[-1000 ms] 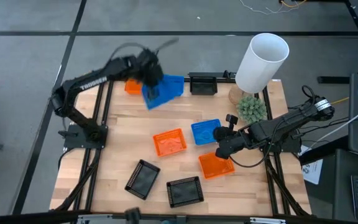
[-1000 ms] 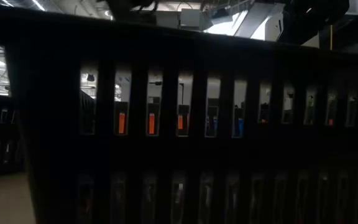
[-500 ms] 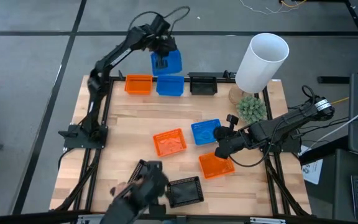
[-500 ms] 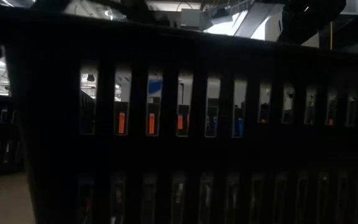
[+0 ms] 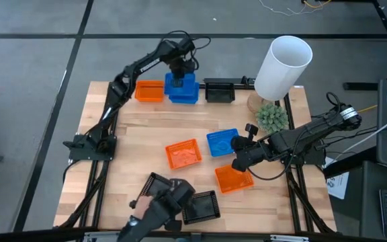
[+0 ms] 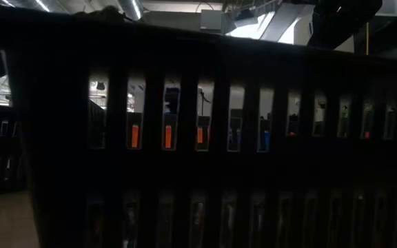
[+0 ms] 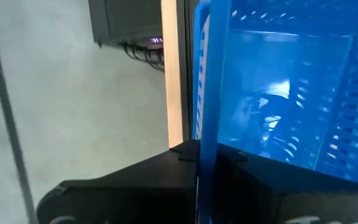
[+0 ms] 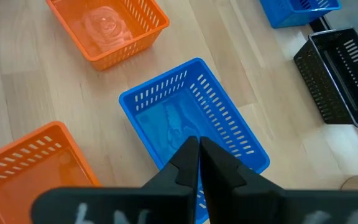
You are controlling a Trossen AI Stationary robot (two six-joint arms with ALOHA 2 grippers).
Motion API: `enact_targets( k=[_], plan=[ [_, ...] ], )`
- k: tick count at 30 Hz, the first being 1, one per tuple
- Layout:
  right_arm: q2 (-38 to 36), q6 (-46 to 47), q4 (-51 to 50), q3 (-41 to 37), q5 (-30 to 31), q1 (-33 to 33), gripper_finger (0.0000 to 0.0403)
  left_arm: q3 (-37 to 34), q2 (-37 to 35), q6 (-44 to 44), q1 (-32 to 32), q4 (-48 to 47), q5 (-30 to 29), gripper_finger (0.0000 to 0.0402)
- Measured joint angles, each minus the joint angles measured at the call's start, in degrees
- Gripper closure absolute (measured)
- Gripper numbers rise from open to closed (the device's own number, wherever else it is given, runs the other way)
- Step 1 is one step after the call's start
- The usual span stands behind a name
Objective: Stack baskets by color
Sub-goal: Stack the bottom left blue bin on the top blue bin
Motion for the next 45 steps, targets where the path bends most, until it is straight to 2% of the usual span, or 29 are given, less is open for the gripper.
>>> enact_targets(
  k=[11, 17, 25, 37, 45],
  plan=[
    [0.0, 0.0, 0.0, 0.0, 0.0, 0.0, 0.0386, 0.0, 0.2, 0.8, -2.7, 0.7, -2.6, 0.0401],
    [0.0, 0.0, 0.0, 0.0, 0.0, 0.0, 0.0386, 0.0, 0.2, 2.1, -3.8, 1.0, -7.0, 0.0401],
    [0.0, 0.0, -0.1, 0.0, 0.0, 0.0, 0.0386, 0.0, 0.2, 1.8, -4.3, 0.6, -7.4, 0.0401],
    [0.0, 0.2, -0.2, 0.0, -1.7, 0.0, 0.0386, 0.0, 0.2, -1.2, -4.1, 0.9, -7.6, 0.0317],
    [0.0, 0.2, -0.2, 0.0, -1.6, 0.0, 0.0386, 0.0, 0.2, -1.2, -4.2, 0.7, -10.7, 0.0308]
  ],
)
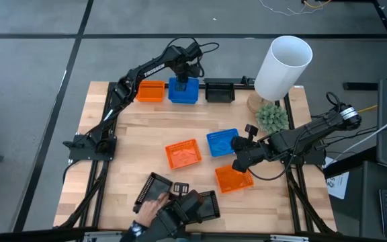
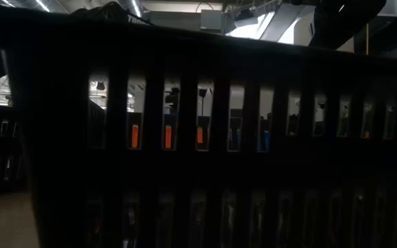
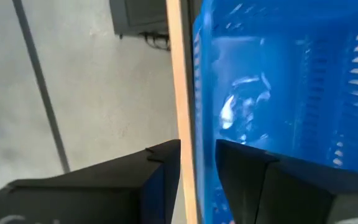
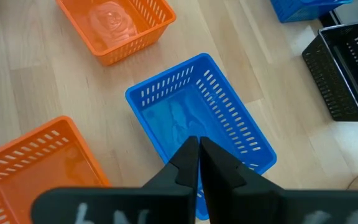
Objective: Stack baskets by color
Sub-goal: Stack the bottom left blue bin on the top blue bin
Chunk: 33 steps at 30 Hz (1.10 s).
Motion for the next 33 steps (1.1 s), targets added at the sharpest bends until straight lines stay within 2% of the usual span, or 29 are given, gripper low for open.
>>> enact_targets(
  k=[4, 8, 15, 19, 21, 26, 33],
  plan=[
    [0.0, -0.2, 0.0, 0.0, 0.0, 0.0, 0.0386, 2.4, -0.3, 0.0, -0.9, -3.9, -6.0, 0.0308],
    [0.0, -0.4, -0.2, 0.0, 0.0, 0.0, 0.0386, 1.8, -3.6, 0.0, -2.6, -4.6, -9.7, 0.0308],
    [0.0, -0.2, -0.4, 0.0, 0.1, 0.0, 0.0386, 1.8, -7.5, -0.3, -3.8, -3.1, -2.1, 0.0308],
    [0.0, -0.1, -0.5, 0.0, 0.1, 0.0, 0.0386, 1.7, -7.5, -6.1, -2.5, 1.8, -1.4, 0.031],
    [0.0, 0.0, -0.5, 0.0, 0.1, 0.0, 0.0386, 0.9, -7.3, -7.4, -1.8, 4.2, -4.0, 0.0323],
    [0.0, -0.1, -1.0, 0.0, -0.5, 0.0, 0.0386, 0.3, -7.2, -9.6, -3.2, 2.6, -19.7, 0.0393],
    [0.0, 0.2, -1.1, 0.0, -0.9, 0.0, 0.0386, 0.3, -8.2, -15.3, -8.3, -8.5, -21.1, 0.0401]
  ],
)
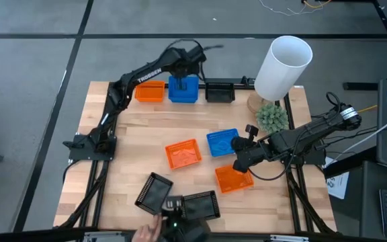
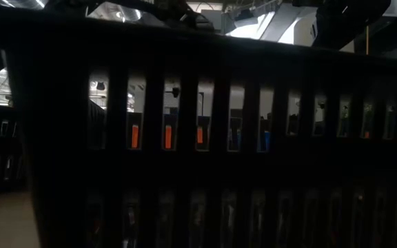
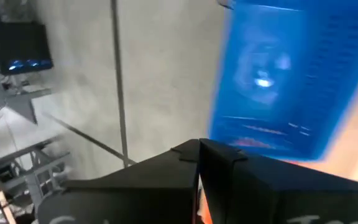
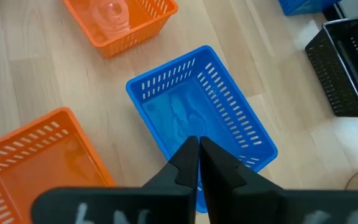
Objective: Stack baskets by color
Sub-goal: Stack the bottom left blue bin on the top blue bin
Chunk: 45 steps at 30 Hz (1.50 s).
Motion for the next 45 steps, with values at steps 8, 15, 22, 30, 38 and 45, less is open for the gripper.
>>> enact_targets(
  k=[8, 15, 22, 30, 38, 45],
  plan=[
    [0.0, 2.6, -2.7, 0.0, -0.4, 0.0, 0.0386, -1.7, -5.6, -6.6, -2.8, -14.7, 1.3, 0.0401],
    [0.0, 2.6, -3.0, 0.0, -0.5, 0.0, 0.0386, -17.4, -23.2, -4.6, 2.6, -2.8, 23.0, 0.0401],
    [0.0, 2.9, -2.9, 0.0, -0.4, 0.0, 0.0386, -44.8, -31.5, -0.7, 9.9, 36.6, 27.3, 0.0401],
    [0.0, 2.7, -2.9, 0.0, 0.1, 0.0, 0.0386, -54.6, -23.6, 8.0, 4.6, 63.1, 14.0, 0.0401],
    [0.0, 2.5, -2.9, 0.0, 0.1, 0.0, 0.0386, -55.1, -17.5, 11.9, -1.0, 72.0, -0.1, 0.0402],
    [0.0, 2.4, -3.0, 0.0, 0.1, 0.0, 0.0386, -55.1, -17.4, 12.4, -0.1, 72.7, -1.5, 0.0401]
  ],
)
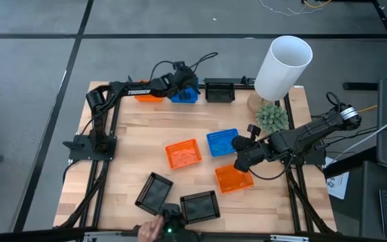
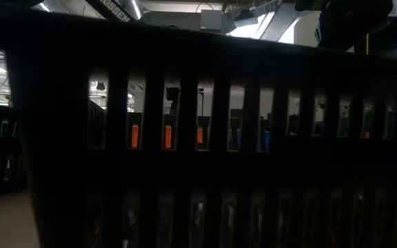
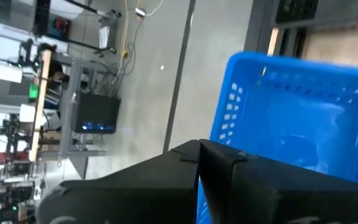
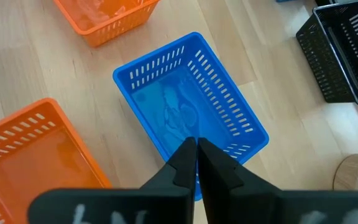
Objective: Stack baskets by color
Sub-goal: Stack the bottom left blue bin on the top blue bin
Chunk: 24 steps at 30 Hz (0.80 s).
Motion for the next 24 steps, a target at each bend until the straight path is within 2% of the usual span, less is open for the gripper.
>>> enact_targets(
  k=[3, 7, 13, 18, 24],
  plan=[
    [0.0, 0.0, 0.0, 0.0, 0.0, 0.0, 0.0386, 0.0, 0.0, -1.1, 1.7, 0.0, 0.3, 0.0401],
    [0.0, 0.0, 0.0, 0.0, 0.0, 0.0, 0.0386, 0.0, 0.0, -2.2, 3.6, -3.5, 4.1, 0.0401],
    [0.0, 0.0, 0.0, 0.0, 0.0, 0.0, 0.0386, 0.2, 1.6, -3.0, 4.1, -4.9, 4.5, 0.0401],
    [0.0, 0.1, 0.1, 0.0, 0.0, 0.0, 0.0386, 0.2, 1.6, -3.2, 4.3, -5.2, 8.0, 0.0401],
    [0.0, 0.2, 0.1, 0.0, 0.0, 0.0, 0.0386, -0.1, 1.3, -3.6, 3.8, -5.0, 7.5, 0.0401]
  ],
)
